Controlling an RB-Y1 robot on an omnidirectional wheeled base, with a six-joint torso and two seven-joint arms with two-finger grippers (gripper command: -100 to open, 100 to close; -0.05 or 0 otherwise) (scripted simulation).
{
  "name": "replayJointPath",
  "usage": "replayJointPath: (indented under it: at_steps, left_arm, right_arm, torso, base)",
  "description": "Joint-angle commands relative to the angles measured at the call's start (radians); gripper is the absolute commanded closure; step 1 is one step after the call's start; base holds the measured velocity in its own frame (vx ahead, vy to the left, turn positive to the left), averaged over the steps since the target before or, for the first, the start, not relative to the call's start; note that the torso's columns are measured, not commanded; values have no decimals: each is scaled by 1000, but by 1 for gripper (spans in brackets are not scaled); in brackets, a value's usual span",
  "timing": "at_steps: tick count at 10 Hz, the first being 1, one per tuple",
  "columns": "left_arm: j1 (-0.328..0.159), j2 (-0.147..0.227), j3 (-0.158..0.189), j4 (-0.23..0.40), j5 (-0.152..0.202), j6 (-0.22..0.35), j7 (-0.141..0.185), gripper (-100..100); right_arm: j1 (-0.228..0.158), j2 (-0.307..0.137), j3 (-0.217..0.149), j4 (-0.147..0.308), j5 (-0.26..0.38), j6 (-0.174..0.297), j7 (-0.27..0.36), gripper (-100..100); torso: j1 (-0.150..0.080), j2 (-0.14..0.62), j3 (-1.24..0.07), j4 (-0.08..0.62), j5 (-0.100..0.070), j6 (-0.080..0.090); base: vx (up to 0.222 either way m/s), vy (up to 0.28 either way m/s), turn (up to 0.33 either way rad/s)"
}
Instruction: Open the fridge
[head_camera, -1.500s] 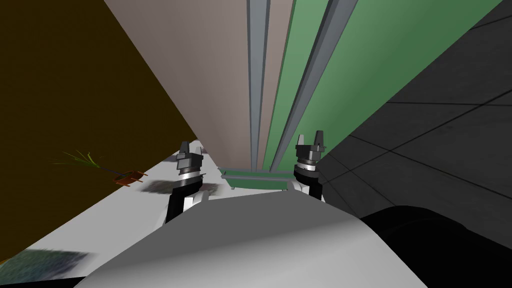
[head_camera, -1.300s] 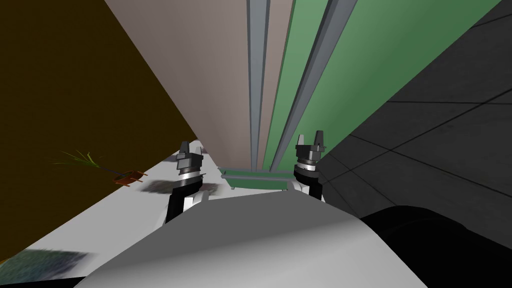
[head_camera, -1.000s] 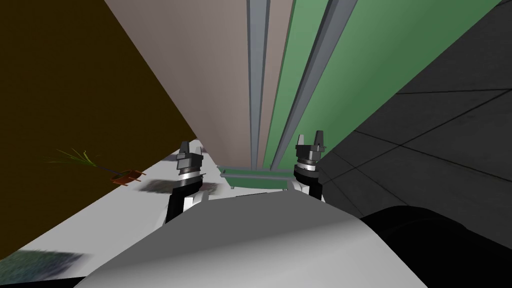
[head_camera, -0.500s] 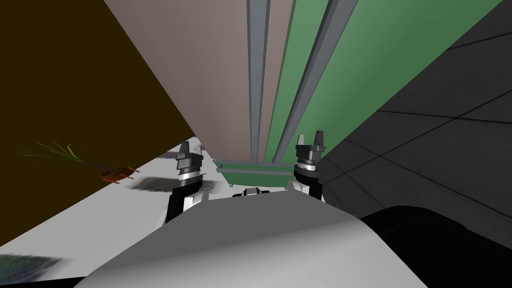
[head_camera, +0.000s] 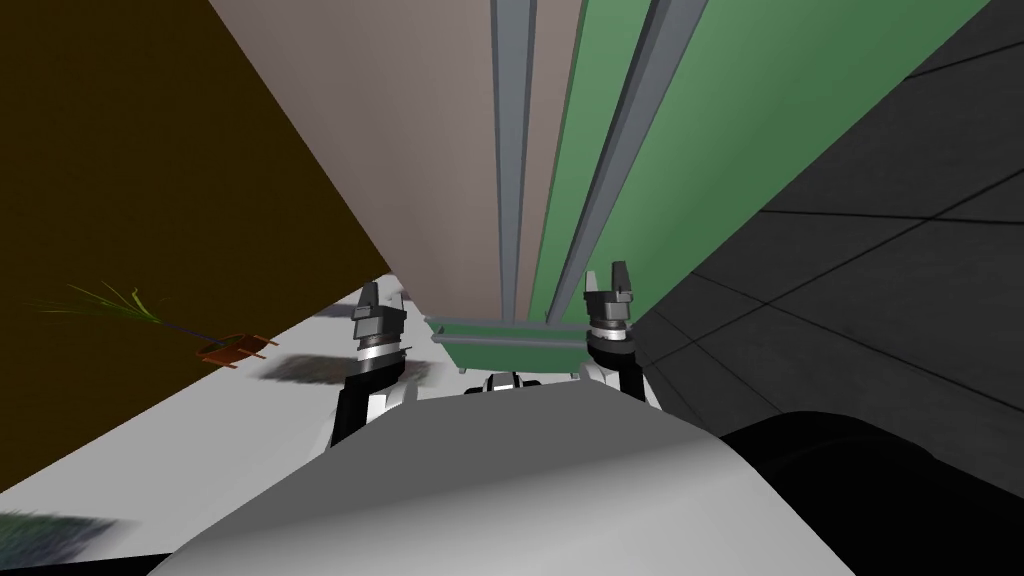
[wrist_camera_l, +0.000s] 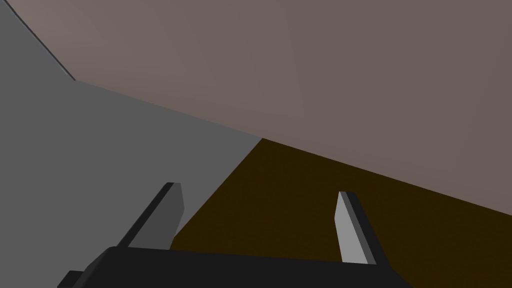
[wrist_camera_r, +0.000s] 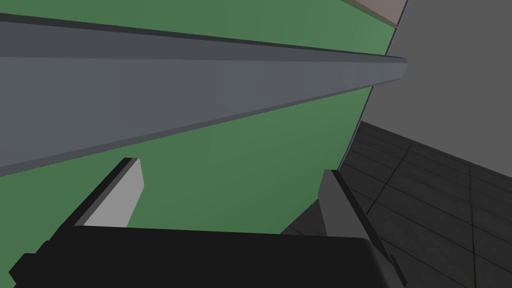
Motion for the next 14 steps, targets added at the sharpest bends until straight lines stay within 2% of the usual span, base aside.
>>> replayJointPath:
  at_steps: [1,3,4,6,7,9,10,13,14]
  left_arm:
    - [0,0,0,0,0,0,0,0]
    - [0,0,0,0,0,0,0,0]
    - [0,0,0,0,0,0,0,0]
    - [0,0,0,0,0,0,0,0]
    - [0,0,0,0,0,0,0,0]
    - [0,0,0,0,0,0,0,0]
    - [0,0,0,0,0,0,0,0]
    - [0,0,0,0,0,0,0,0]
    - [0,0,0,0,0,0,0,0]
  right_arm:
    - [-2,-62,8,27,70,36,52,-100]
    - [-6,-87,15,48,128,68,101,-100]
    - [-6,-87,15,48,136,68,101,-100]
    - [-9,-104,22,68,196,104,157,-100]
    - [-9,-104,22,68,210,104,157,-100]
    - [-12,-119,30,87,274,142,216,-100]
    - [-12,-119,30,87,289,142,216,-100]
    - [-14,-130,38,106,365,180,277,-100]
    - [-14,-130,38,106,370,180,277,-100]
  torso:
    - [4,-2,-1,-2,1,-2]
    - [9,-6,-3,-4,2,-5]
    - [9,-10,-6,-6,2,-6]
    - [9,-16,-10,-9,1,-8]
    - [10,-19,-11,-11,1,-10]
    - [13,-23,-14,-14,0,-12]
    - [13,-26,-15,-16,0,-13]
    - [11,-34,-20,-19,-1,-15]
    - [11,-35,-21,-19,-1,-15]
  base:
    - [-22,12,18]
    - [-4,10,7]
    - [4,9,11]
    - [3,3,10]
    - [3,4,10]
    - [4,7,14]
    - [3,4,12]
    - [3,4,11]
    - [0,0,0]
